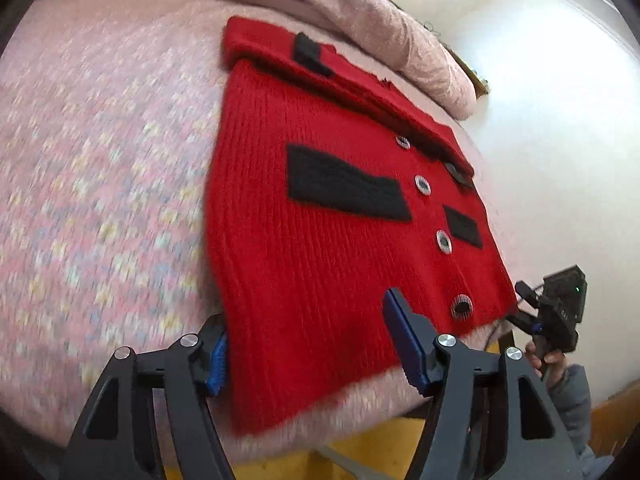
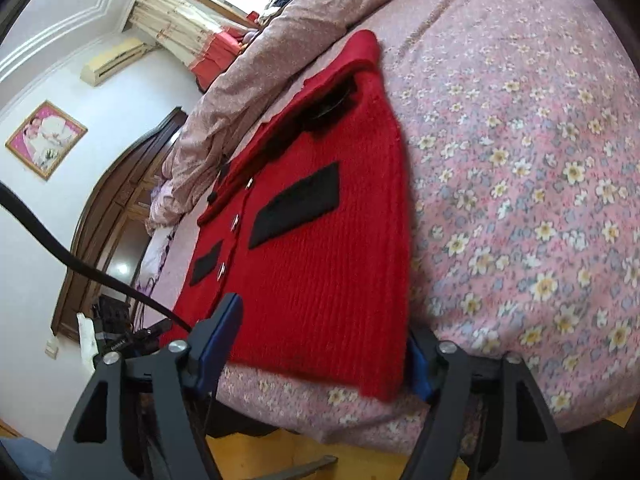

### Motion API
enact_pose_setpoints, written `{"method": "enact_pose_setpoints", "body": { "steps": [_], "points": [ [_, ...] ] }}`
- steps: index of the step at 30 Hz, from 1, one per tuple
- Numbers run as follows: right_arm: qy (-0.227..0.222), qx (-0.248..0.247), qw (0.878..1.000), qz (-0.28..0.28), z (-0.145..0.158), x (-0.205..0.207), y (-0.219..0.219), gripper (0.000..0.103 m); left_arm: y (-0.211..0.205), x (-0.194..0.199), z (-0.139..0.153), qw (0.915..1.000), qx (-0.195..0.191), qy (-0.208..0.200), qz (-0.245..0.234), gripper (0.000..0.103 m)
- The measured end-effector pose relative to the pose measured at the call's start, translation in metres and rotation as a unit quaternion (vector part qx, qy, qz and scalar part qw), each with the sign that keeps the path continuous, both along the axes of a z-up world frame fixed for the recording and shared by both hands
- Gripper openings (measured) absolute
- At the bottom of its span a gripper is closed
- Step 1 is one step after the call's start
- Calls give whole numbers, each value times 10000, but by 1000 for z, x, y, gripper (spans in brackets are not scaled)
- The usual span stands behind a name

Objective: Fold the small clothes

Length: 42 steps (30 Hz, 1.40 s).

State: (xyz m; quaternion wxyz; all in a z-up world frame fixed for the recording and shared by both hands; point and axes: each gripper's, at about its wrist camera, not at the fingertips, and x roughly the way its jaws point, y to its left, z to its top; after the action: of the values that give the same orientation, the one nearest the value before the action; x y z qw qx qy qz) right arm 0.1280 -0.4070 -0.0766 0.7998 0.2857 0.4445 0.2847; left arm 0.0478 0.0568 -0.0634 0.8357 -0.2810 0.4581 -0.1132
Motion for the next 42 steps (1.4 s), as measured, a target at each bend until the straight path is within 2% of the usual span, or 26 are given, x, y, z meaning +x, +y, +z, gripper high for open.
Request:
{"method": "enact_pose_setpoints", "body": {
  "steps": [3, 5, 7, 10, 12, 13, 15, 16, 19, 21, 26, 31, 34, 38, 42],
  "points": [
    [123, -47, 9996, -252, -5, 5, -4, 48, 1, 14, -2, 9998, -141, -54, 94, 62],
    [251, -111, 9990, -367, -9, 6, -6, 21, 2, 10, -3, 9995, -251, -72, 168, 62],
    [379, -30, 9984, -428, -14, 5, -8, 10, 5, 1, -3, 9993, -336, -34, 177, 62],
    [301, -112, 9983, -483, -13, -2, -11, 7, 7, -15, -6, 9975, -609, 18, 352, 59],
    [135, -309, 9983, -467, -7, -5, -7, 7, 8, -16, -7, 9982, -276, 125, 522, 9],
    [66, -327, 9983, -471, -3, -5, -5, 6, 8, -10, -9, 9980, -79, 264, 573, 1],
    [-144, -209, 9983, -524, 6, -11, -8, 6, 16, -10, -10, 9965, -406, 201, 696, 1],
    [-307, -152, 9979, -553, 13, -15, -9, 5, 18, -12, -7, 9962, -450, 142, 739, 1],
    [-637, -242, 9965, -492, 29, -24, -4, 5, 23, -22, 7, 9964, -342, -127, 769, 1],
    [-662, -283, 9964, -453, 31, -27, 0, 5, 24, -30, 17, 9964, -273, -279, 759, 0],
    [-753, -313, 9959, -388, 37, -32, 3, 5, 28, -43, 27, 9971, -138, -353, 662, 0],
    [-767, -392, 9957, -347, 44, -50, 0, 5, 37, -59, 33, 9969, -169, -413, 647, 0],
    [-839, -505, 9947, -303, 52, -67, 1, 5, 40, -74, 37, 9973, -118, -437, 580, 0],
    [-812, -1048, 9911, -145, 60, -100, 0, 5, 37, -96, 38, 9982, -137, -312, 500, 0],
    [-801, -1110, 9904, -194, 64, -131, -8, 5, 32, -125, 37, 9990, -99, -257, 360, 0]
  ]
}}
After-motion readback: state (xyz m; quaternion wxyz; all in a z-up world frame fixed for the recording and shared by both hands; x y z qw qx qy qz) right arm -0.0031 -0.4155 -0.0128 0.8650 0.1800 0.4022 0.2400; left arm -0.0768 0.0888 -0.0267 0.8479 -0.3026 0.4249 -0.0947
